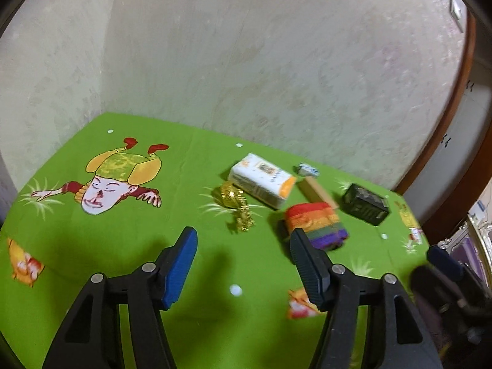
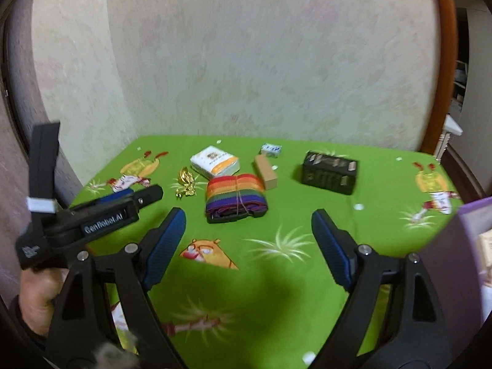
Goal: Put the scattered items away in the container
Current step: 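Move both open grippers back over the table items, then grasp the gold ornament with the left gripper while the right gripper grasps the rainbow strap roll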
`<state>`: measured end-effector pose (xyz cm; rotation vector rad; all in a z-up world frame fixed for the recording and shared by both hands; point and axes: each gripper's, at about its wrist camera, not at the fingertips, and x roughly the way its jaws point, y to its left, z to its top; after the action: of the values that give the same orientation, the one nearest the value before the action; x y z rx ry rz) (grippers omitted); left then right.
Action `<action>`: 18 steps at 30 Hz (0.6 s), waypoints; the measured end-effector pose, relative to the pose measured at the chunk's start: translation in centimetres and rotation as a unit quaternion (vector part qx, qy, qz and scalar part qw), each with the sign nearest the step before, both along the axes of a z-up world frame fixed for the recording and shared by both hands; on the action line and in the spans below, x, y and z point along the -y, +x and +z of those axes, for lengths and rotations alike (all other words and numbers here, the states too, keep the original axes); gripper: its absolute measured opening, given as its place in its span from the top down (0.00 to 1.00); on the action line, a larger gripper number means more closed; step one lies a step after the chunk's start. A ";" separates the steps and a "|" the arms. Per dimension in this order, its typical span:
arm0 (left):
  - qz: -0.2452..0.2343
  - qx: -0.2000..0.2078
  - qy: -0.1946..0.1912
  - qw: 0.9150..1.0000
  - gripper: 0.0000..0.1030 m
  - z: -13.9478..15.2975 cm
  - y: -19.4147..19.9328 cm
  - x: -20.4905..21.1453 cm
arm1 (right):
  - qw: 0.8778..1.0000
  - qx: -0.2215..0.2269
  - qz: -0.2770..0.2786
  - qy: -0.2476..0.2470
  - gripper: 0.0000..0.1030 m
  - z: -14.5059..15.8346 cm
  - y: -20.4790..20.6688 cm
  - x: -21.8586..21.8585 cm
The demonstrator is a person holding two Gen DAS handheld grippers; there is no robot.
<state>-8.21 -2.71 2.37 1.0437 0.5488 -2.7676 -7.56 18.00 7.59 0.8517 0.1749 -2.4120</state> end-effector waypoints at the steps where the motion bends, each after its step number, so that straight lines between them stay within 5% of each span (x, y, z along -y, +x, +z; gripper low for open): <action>1: 0.002 0.005 0.001 1.000 0.39 -0.4 -0.5 0.3 | 1.000 0.003 0.002 0.007 0.17 -0.6 -0.4 0.5; 11: 0.000 0.047 0.005 0.999 0.39 -2.6 -4.6 1.6 | 0.997 0.068 -0.009 0.034 0.16 -5.1 -5.5 4.0; 18: 0.001 0.066 -0.032 0.997 0.39 -2.7 -6.4 0.8 | 0.996 0.084 -0.007 0.034 0.14 -5.6 -7.1 4.9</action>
<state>-14.57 -3.54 -0.29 1.1986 0.4411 -2.6712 -14.66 13.14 2.04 1.0857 0.1873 -2.3451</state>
